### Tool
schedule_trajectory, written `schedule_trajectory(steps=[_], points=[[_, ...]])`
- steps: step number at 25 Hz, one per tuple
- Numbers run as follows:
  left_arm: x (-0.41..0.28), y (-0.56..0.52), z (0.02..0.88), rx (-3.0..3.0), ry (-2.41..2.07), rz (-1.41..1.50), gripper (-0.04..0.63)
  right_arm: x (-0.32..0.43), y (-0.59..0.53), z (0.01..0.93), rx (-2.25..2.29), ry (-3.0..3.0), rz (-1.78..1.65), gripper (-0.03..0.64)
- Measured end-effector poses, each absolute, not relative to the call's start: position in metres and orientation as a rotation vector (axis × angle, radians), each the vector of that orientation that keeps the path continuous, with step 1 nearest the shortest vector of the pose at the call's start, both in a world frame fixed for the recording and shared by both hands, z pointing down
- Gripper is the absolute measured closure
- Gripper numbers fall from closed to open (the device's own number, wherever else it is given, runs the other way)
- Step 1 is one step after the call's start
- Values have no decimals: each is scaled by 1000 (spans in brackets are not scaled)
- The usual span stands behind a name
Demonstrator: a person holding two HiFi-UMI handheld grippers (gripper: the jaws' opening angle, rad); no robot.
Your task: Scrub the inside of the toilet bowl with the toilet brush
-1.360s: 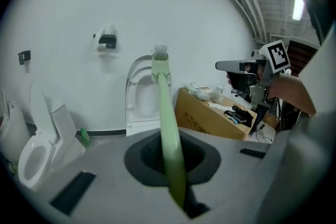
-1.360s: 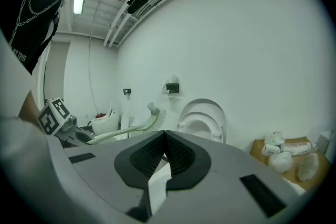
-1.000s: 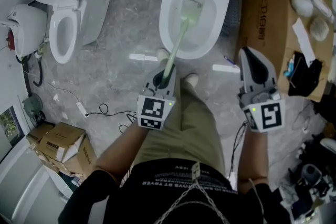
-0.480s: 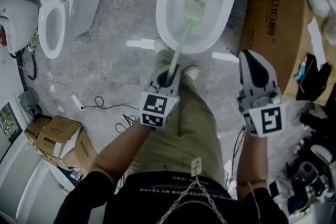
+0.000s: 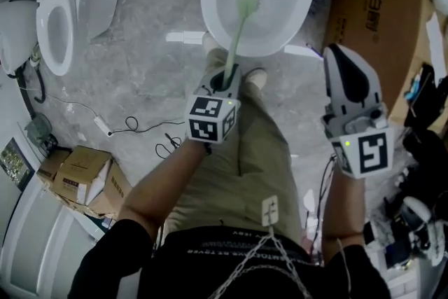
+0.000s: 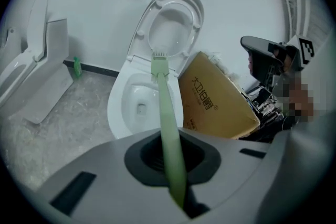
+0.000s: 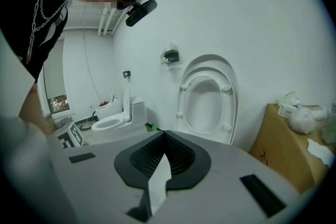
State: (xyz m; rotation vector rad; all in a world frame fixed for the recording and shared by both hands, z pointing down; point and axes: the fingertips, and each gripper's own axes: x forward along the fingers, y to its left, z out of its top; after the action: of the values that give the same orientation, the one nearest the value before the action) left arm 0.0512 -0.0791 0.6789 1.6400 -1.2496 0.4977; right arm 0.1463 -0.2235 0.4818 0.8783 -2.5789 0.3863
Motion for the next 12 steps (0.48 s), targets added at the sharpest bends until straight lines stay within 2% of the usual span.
schedule_trajectory(steps=[12], points=[[59, -74, 757, 1321, -1086, 432, 594, 138, -242, 509, 893, -2559, 413, 612]])
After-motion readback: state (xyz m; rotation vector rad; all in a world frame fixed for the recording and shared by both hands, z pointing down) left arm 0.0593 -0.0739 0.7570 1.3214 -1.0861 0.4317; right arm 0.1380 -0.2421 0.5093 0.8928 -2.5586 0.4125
